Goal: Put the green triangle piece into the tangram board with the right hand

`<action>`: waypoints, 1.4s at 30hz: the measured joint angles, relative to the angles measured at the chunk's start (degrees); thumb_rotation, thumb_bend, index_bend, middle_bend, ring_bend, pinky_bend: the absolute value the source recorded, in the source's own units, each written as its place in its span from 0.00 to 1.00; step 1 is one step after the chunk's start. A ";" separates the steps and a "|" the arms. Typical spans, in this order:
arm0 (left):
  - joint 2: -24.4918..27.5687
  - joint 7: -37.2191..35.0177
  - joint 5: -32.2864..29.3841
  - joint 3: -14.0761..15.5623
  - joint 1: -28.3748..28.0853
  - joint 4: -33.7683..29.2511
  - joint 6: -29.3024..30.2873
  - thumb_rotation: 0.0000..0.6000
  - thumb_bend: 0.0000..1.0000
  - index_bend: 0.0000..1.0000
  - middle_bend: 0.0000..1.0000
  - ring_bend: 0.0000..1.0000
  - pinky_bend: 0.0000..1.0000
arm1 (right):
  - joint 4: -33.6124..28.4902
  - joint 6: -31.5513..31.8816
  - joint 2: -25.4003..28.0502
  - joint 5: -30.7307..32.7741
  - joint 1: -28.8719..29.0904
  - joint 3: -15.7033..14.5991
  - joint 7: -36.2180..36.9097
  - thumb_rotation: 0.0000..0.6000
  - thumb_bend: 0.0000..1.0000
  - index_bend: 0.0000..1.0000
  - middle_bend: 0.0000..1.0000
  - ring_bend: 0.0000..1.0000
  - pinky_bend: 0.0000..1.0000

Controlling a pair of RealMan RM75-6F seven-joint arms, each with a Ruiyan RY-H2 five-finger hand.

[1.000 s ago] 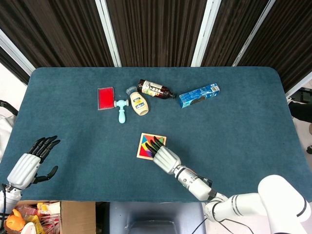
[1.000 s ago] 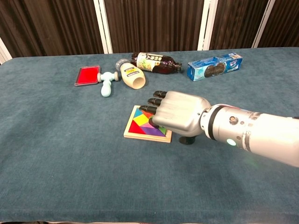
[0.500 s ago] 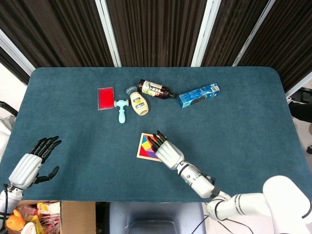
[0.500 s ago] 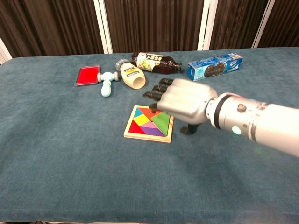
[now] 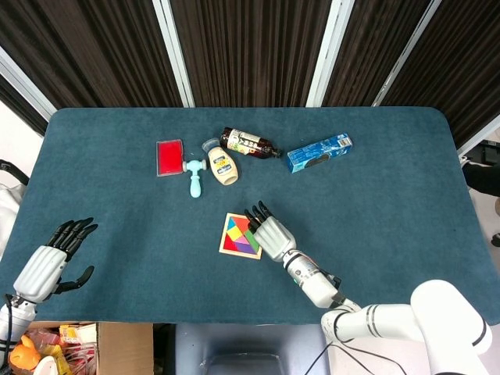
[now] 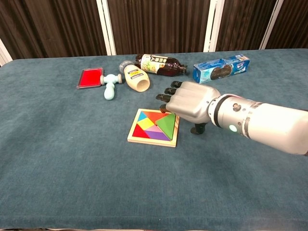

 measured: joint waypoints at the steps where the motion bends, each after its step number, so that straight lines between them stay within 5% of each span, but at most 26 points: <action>1: 0.00 -0.01 0.03 0.01 0.01 -0.02 0.02 1.00 0.43 0.00 0.00 0.00 0.00 | 0.11 0.02 -0.11 0.23 0.06 -0.05 -0.17 1.00 0.41 0.32 0.00 0.00 0.00; 16: 0.05 0.19 0.35 0.13 0.02 -0.19 0.19 1.00 0.43 0.00 0.00 0.00 0.00 | -4.17 2.59 1.85 -0.44 -0.36 -2.54 -1.26 1.00 0.41 0.33 0.00 0.00 0.00; 24: 0.14 0.12 0.60 0.12 0.28 0.03 0.98 1.00 0.43 0.00 0.00 0.00 0.00 | -9.44 9.21 5.32 -6.44 -4.32 -2.94 6.37 1.00 0.40 0.08 0.00 0.00 0.00; 29: 0.08 0.93 0.84 0.10 0.51 -0.06 1.53 1.00 0.43 0.00 0.00 0.00 0.00 | -16.74 20.30 12.17 -14.78 -13.25 -7.67 15.93 1.00 0.25 0.00 0.00 0.00 0.00; 35: -0.46 3.75 1.26 0.12 1.02 -0.55 2.37 1.00 0.43 0.00 0.00 0.00 0.00 | -20.65 35.19 20.33 -19.24 -29.38 -14.91 29.75 1.00 0.19 0.00 0.00 0.00 0.00; 42: -1.31 6.91 1.26 0.04 1.07 -1.35 1.92 1.00 0.43 0.00 0.00 0.00 0.00 | -18.41 40.80 26.03 -20.56 -39.27 -15.12 44.87 1.00 0.17 0.00 0.00 0.00 0.00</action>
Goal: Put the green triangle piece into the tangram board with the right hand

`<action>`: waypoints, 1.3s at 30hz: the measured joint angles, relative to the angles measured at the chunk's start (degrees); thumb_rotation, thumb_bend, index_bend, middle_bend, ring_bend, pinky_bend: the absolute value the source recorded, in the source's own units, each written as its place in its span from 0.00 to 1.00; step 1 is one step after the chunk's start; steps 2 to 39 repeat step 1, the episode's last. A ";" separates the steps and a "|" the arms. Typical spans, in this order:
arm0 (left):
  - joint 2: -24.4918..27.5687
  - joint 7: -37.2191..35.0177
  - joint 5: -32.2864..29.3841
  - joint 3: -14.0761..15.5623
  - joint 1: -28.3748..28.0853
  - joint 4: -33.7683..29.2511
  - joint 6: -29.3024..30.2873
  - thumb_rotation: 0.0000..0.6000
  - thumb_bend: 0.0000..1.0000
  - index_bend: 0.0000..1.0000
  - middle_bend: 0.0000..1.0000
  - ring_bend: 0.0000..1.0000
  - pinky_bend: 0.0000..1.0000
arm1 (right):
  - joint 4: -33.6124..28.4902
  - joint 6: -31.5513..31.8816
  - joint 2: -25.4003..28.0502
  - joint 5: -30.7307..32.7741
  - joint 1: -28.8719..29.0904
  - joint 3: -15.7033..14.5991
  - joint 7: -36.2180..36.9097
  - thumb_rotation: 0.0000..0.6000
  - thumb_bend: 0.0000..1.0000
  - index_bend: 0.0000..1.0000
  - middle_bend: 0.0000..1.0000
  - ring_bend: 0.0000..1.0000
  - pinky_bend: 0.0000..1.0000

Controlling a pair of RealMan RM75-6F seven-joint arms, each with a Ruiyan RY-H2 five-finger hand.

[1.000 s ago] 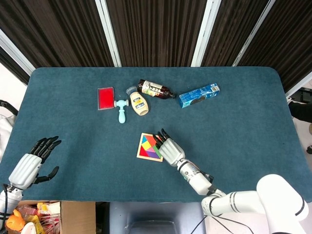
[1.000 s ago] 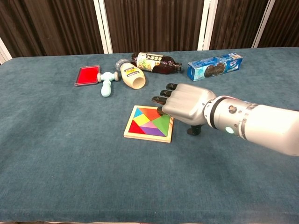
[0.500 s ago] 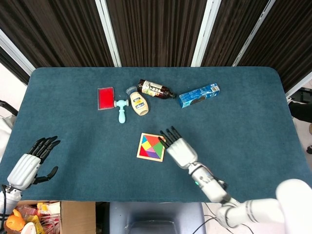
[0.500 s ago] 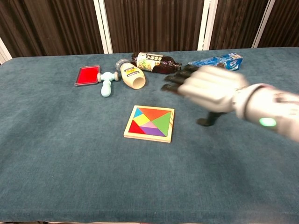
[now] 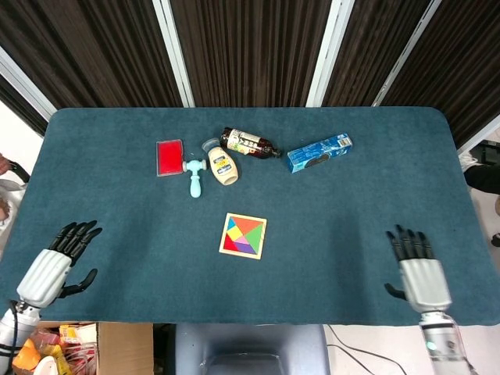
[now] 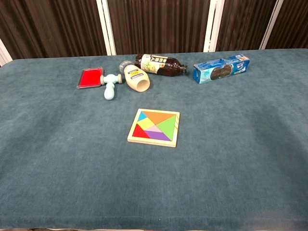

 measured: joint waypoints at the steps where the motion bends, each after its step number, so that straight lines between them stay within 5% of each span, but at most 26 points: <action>1: -0.16 0.52 0.02 0.06 0.02 -0.12 -0.14 1.00 0.43 0.00 0.00 0.00 0.00 | 0.23 0.36 0.65 -0.50 -0.80 0.27 0.71 1.00 0.17 0.00 0.00 0.00 0.00; 39: -0.16 0.52 0.02 0.06 0.02 -0.12 -0.14 1.00 0.43 0.00 0.00 0.00 0.00 | 0.23 0.36 0.65 -0.50 -0.80 0.27 0.71 1.00 0.17 0.00 0.00 0.00 0.00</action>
